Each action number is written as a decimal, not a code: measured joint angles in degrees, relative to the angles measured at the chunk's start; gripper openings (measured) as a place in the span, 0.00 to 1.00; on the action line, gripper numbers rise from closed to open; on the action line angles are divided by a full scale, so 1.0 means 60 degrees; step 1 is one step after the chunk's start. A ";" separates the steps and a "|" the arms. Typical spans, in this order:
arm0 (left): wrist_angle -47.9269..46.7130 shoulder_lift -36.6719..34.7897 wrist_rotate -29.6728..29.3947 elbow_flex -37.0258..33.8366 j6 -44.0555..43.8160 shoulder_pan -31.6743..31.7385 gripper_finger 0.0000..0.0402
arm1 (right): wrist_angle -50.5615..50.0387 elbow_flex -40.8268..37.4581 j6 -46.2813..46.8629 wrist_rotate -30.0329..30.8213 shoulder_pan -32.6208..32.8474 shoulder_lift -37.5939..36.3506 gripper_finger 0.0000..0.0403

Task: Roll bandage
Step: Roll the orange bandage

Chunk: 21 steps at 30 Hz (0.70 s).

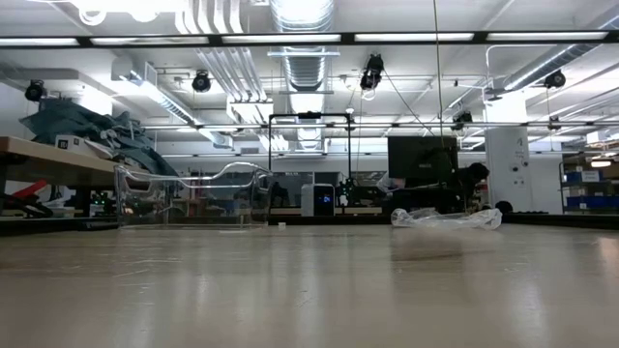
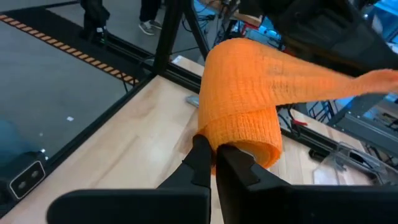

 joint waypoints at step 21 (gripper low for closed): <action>-0.0793 -0.0145 0.1060 0.0000 -0.1601 -0.0055 0.74 | -0.0228 0.0004 0.0131 -0.0297 -0.0018 -0.0011 0.00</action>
